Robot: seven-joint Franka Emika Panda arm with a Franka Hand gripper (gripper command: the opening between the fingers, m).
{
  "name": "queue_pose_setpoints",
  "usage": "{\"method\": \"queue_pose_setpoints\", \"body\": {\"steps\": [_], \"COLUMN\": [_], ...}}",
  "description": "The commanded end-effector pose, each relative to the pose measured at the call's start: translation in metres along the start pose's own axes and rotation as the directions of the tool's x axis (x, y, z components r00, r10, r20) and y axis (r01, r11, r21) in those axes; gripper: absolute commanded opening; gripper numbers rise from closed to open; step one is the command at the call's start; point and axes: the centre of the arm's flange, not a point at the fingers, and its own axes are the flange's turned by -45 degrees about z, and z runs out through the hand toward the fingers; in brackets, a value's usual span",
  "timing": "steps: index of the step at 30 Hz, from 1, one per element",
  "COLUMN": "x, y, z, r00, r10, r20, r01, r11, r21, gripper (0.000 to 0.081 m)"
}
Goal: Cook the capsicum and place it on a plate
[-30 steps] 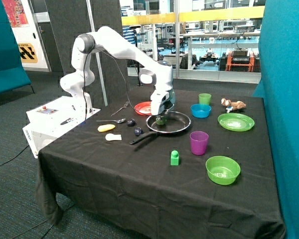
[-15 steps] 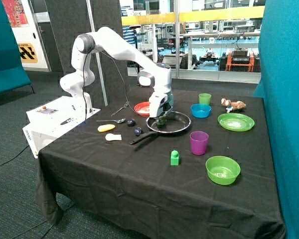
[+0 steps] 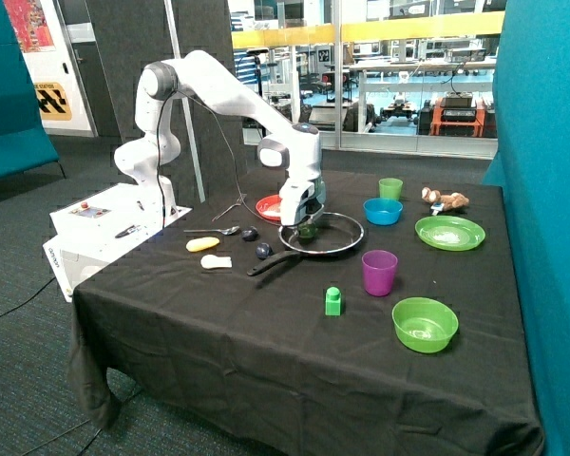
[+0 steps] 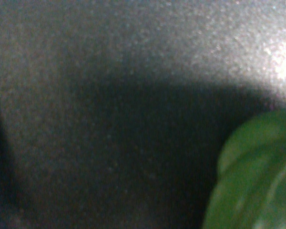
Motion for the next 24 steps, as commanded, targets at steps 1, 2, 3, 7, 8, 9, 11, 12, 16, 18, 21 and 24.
{"method": "queue_pose_setpoints", "body": {"steps": [1,2,3,7,8,9,11,12,16,18,21,24], "x": [0.002,0.003,0.004,0.008,0.009,0.009,0.010,0.009,0.009,0.009,0.010,0.010], "y": [0.005,0.006,0.006,0.008,0.009,0.008,0.008,0.007,0.004,0.003,0.002,0.000], "z": [-0.001,-0.001,-0.002,-0.003,-0.003,-0.003,-0.002,-0.001,0.003,0.005,0.007,0.009], "r00": [1.000,1.000,1.000,1.000,1.000,1.000,1.000,1.000,1.000,1.000,1.000,1.000], "r10": [-0.001,-0.001,-0.001,0.002,0.002,0.002,-0.002,-0.004,-0.022,-0.025,-0.015,-0.018], "r20": [-0.0026,-0.0026,-0.0026,-0.0026,-0.0026,-0.0026,-0.0026,-0.0026,-0.0026,-0.0026,-0.0026,-0.0026], "r01": [0.001,0.001,0.001,-0.002,-0.002,-0.002,0.002,0.004,0.022,0.025,0.015,0.018], "r11": [1.000,1.000,1.000,1.000,1.000,1.000,1.000,1.000,1.000,1.000,1.000,1.000], "r21": [0.0020,0.0020,0.0020,0.0020,0.0020,0.0020,0.0020,0.0019,0.0019,0.0019,0.0019,0.0019], "gripper": [0.0192,0.0191,0.0191,0.0173,0.0166,0.0153,0.0141,0.0142,0.0151,0.0154,0.0157,0.0157]}}
